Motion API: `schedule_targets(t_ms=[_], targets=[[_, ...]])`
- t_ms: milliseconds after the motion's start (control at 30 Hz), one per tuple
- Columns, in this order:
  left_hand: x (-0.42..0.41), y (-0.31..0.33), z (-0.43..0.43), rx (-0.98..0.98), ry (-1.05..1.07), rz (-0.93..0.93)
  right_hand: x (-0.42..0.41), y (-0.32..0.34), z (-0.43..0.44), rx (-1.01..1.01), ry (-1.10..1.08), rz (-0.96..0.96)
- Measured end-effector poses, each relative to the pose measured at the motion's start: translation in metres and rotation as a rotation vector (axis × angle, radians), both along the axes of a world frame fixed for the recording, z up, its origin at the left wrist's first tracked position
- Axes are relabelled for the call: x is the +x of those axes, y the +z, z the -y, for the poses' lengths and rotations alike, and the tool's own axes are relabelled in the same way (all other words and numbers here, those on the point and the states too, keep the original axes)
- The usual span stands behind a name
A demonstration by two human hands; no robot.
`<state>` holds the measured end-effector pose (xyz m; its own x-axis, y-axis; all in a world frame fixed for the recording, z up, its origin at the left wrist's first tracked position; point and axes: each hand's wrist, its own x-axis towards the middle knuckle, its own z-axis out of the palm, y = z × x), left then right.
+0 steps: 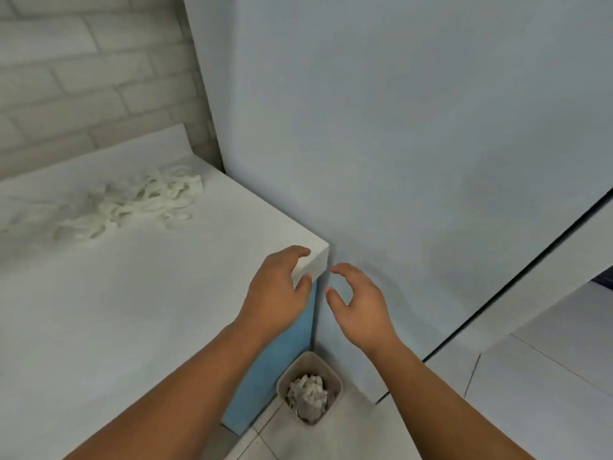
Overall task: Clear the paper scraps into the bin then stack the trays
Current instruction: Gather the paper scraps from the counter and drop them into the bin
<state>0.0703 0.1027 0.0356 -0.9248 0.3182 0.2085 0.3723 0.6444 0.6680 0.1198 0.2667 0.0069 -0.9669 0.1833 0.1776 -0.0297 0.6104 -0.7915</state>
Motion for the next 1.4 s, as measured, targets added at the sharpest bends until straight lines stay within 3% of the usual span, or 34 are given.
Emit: schedule_targets(t_ms=[367,600,800,1133,1267,1400], targets=[[0.052,0.077,0.218,-0.075,0.299,-0.118,0.009,0.055,0.185,0.052,0.329,-0.069],[0.108,0.072,0.366,-0.115,0.459,-0.097,0.042,0.056,0.322,0.079,0.536,-0.008],[0.152,0.052,0.466,-0.131,0.55,-0.023,0.074,0.014,0.411,0.25,0.673,0.11],[0.202,0.014,0.545,-0.134,0.633,0.009,0.106,-0.036,0.474,0.641,0.743,-0.057],[0.209,0.007,0.554,-0.148,0.644,0.013,0.106,-0.049,0.478,0.552,0.696,-0.164],[0.211,0.002,0.559,-0.164,0.655,-0.003,0.1,-0.042,0.474,0.437,0.625,-0.038]])
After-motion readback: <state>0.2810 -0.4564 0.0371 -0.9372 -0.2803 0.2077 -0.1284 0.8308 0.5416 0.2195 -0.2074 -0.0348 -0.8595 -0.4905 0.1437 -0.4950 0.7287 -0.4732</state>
